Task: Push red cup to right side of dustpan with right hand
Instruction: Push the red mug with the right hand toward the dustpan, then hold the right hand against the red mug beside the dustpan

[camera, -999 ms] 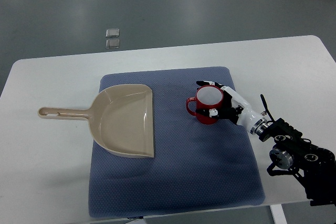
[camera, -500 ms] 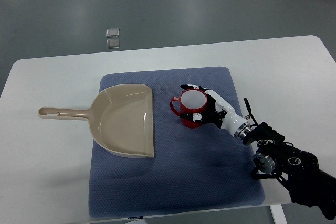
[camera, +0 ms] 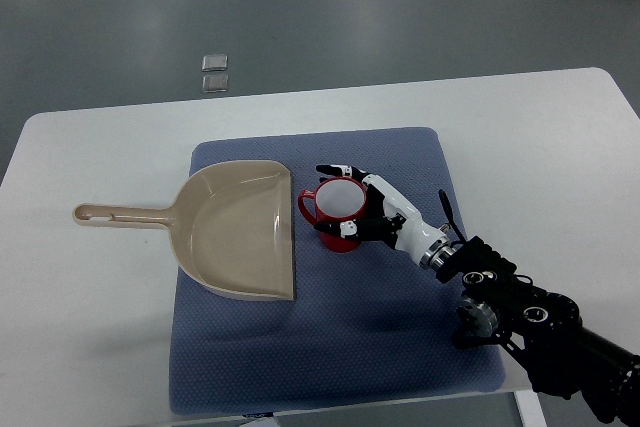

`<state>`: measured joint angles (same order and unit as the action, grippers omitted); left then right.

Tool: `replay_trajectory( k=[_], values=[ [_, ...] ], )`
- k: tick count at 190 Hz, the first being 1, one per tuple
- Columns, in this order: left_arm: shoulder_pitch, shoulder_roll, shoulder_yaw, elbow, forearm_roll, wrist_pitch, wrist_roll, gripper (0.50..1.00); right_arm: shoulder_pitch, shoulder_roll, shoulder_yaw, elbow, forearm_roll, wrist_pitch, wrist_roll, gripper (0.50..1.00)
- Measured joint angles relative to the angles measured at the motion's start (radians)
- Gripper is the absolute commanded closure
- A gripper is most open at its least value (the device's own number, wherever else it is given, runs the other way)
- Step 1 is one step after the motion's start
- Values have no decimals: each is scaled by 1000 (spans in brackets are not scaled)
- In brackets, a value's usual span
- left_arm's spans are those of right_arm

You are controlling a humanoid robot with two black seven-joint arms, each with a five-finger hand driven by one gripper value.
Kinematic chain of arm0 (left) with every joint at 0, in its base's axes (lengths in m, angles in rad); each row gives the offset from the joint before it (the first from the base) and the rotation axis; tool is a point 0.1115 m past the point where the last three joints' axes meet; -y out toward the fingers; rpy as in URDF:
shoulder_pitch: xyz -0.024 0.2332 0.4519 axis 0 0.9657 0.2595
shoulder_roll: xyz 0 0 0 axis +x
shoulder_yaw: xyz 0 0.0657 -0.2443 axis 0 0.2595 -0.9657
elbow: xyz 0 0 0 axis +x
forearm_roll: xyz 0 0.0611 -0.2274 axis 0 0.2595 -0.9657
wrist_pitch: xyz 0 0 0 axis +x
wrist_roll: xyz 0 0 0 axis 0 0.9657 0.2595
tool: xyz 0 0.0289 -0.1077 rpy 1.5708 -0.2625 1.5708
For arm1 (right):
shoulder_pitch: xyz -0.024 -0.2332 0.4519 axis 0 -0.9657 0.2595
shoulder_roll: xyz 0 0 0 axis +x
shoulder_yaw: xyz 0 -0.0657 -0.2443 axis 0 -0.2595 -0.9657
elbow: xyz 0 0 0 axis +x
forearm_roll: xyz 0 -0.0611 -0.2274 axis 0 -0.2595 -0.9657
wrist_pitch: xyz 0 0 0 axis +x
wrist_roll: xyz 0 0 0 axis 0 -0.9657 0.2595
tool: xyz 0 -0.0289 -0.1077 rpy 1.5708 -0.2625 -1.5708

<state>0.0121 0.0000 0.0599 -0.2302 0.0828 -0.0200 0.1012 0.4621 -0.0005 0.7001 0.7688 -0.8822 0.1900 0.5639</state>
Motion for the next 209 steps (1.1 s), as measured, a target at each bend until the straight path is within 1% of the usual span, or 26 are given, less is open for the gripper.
replay_trajectory(
  k=[33, 100, 142, 209],
  values=[
    [1, 0, -1, -3, 0, 0, 0, 500, 1, 1, -21, 0, -5, -11, 0, 566],
    [1, 0, -2, -9, 0, 0, 0, 500, 6, 1, -22, 1, -3, -11, -1, 566],
    [1, 0, -2, -9, 0, 0, 0, 500, 10, 1, -18, 33, 7, -10, -1, 566],
    [1, 0, -2, -10, 0, 0, 0, 500, 18, 0, -4, 44, 15, -5, -1, 566]
  ],
)
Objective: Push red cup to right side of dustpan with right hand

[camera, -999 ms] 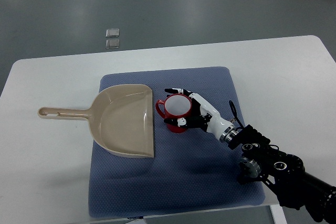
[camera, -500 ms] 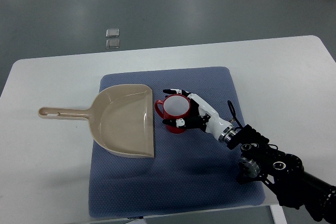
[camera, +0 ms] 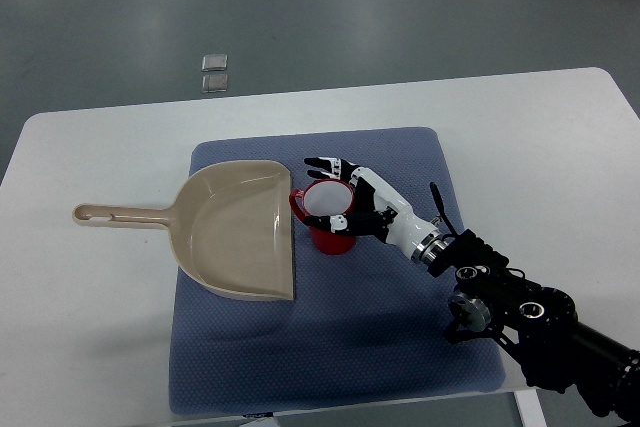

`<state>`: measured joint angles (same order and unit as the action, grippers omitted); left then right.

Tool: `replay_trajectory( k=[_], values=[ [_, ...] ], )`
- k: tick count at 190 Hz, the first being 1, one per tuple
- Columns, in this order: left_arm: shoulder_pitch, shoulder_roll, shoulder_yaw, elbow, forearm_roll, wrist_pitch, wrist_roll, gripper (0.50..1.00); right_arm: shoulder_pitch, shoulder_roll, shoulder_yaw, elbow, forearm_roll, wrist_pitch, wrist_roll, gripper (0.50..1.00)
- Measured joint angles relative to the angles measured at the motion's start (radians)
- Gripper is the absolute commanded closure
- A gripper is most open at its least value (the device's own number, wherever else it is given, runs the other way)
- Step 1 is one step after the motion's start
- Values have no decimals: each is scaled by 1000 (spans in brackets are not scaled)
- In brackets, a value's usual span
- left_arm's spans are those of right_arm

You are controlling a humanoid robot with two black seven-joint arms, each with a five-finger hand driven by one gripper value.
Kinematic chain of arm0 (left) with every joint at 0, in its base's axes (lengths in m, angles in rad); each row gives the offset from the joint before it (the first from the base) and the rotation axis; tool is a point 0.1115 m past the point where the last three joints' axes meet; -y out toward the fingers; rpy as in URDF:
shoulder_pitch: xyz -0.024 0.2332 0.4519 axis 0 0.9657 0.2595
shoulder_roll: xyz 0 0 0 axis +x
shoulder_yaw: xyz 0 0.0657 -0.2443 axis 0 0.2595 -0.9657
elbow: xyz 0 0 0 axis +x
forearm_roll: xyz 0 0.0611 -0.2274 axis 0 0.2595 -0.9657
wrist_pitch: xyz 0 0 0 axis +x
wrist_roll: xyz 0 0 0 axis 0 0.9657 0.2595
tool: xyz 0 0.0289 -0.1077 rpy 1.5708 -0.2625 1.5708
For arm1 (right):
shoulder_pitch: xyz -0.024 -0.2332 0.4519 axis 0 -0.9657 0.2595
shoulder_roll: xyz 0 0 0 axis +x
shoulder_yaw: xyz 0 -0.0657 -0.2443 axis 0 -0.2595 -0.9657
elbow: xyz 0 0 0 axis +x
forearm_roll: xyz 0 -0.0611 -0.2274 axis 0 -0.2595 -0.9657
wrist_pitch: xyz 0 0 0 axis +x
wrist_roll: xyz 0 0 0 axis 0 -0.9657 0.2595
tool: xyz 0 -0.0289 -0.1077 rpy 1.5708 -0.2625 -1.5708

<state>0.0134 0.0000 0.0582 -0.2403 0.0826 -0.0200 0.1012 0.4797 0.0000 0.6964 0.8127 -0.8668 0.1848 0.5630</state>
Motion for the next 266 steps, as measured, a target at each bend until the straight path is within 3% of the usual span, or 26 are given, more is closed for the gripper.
replay_trajectory(
  k=[111, 129, 170, 190, 215, 266],
  values=[
    [-1, 0, 0, -1, 0, 0, 0, 500, 88, -83, 31, 0, 191, -1, -16, 564],
    [-1, 0, 0, -1, 0, 0, 0, 500, 108, -94, 81, -4, 298, 3, -68, 564],
    [-1, 0, 1, -1, 0, 0, 0, 500, 160, -137, 144, -45, 647, 17, -328, 564],
    [-1, 0, 1, -2, 0, 0, 0, 500, 175, -166, 145, -84, 793, 24, -417, 564],
    [-1, 0, 0, -2, 0, 0, 0, 500, 179, -192, 143, -133, 860, 55, -438, 564],
    [-1, 0, 0, -11, 0, 0, 0, 500, 169, -193, 145, -180, 868, 181, -394, 564]
  ],
)
